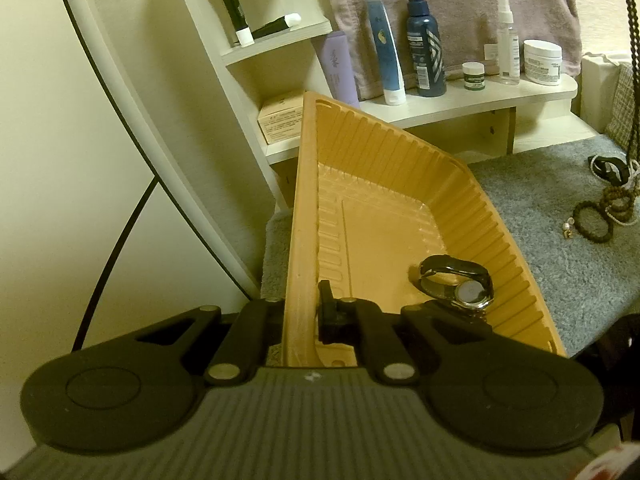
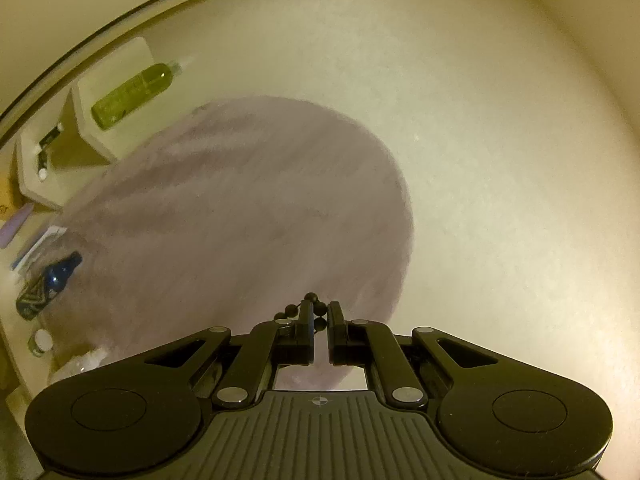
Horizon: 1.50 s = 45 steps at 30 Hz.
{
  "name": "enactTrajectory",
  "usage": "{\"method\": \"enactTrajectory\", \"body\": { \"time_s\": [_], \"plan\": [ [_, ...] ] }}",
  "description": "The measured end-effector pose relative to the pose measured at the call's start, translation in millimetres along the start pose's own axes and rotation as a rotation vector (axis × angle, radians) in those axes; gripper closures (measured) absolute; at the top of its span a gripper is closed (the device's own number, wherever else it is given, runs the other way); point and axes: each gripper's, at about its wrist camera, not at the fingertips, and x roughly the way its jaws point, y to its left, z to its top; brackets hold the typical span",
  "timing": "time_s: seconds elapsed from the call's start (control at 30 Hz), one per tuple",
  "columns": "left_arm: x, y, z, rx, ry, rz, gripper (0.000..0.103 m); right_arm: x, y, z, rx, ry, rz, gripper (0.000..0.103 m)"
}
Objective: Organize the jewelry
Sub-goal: 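Lift the dark bead strand high with the right tool to untangle it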
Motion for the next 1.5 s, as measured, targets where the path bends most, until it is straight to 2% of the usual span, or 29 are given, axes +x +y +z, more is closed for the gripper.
{"method": "enactTrajectory", "body": {
  "time_s": [0.47, 0.93, 1.33, 1.5],
  "plan": [
    [-0.9, -0.1, 2.1, -0.001, -0.004, -0.003, 0.097, 6.2, -21.5, 25.9, 0.053, -0.080, -0.016, 0.097],
    [-1.4, 0.0, 2.7, -0.003, -0.007, -0.008, 0.097, 2.7, -5.2, 35.3, 0.121, -0.094, 0.060, 0.097],
    [-1.3, 1.0, 1.8, -0.007, -0.008, -0.010, 0.097, 8.1, -8.8, 75.7, 0.171, -0.188, 0.089, 0.097],
    [-0.9, 1.7, 1.4, -0.010, -0.009, -0.012, 0.097, 15.1, -16.6, 87.5, 0.180, -0.201, 0.088, 0.097]
  ]
}}
